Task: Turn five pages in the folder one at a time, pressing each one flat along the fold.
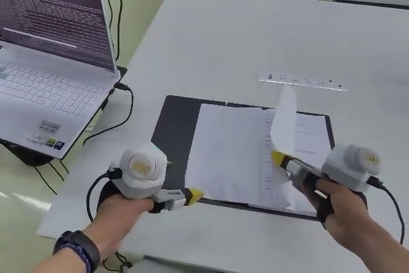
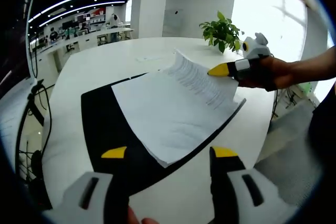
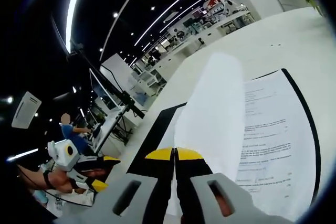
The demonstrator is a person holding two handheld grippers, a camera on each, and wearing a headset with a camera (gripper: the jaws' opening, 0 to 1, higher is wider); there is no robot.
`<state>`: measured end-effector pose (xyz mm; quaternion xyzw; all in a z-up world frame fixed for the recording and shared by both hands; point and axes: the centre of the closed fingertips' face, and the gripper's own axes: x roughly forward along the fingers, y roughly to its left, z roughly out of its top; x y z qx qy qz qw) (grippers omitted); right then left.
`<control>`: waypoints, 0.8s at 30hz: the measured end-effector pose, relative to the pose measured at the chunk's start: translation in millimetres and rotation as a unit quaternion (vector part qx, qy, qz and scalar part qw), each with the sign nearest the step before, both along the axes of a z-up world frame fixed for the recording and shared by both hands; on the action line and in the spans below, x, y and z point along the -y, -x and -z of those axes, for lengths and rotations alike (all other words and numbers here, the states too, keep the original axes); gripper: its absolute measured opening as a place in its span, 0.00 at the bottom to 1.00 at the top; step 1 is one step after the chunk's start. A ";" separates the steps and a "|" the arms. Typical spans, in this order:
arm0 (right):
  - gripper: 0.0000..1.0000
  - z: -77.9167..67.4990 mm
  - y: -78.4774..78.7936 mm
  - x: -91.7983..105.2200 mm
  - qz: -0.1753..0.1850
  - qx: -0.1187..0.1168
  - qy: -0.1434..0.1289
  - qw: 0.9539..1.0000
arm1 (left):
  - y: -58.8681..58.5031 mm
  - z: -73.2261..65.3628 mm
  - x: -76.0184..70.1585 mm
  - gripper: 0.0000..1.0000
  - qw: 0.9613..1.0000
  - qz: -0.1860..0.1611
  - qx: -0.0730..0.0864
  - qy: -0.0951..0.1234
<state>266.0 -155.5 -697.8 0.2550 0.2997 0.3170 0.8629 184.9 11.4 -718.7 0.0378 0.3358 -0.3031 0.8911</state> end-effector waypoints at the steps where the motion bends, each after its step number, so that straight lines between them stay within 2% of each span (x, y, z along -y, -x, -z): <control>1: 0.00 -1.1 -0.1 -5.0 -0.003 0.000 -0.002 1.000 | -0.5 -1.0 -2.1 0.61 1.000 -0.003 0.001 0.001; 14: 0.00 -2.6 2.2 -50.9 -0.039 -0.001 -0.014 0.999 | 1.7 -5.4 -15.4 0.61 1.000 -0.020 0.008 0.005; 24: 0.00 -0.2 5.6 -74.0 -0.053 -0.010 -0.026 0.998 | 4.5 -5.6 -23.2 0.62 1.000 -0.028 0.008 0.006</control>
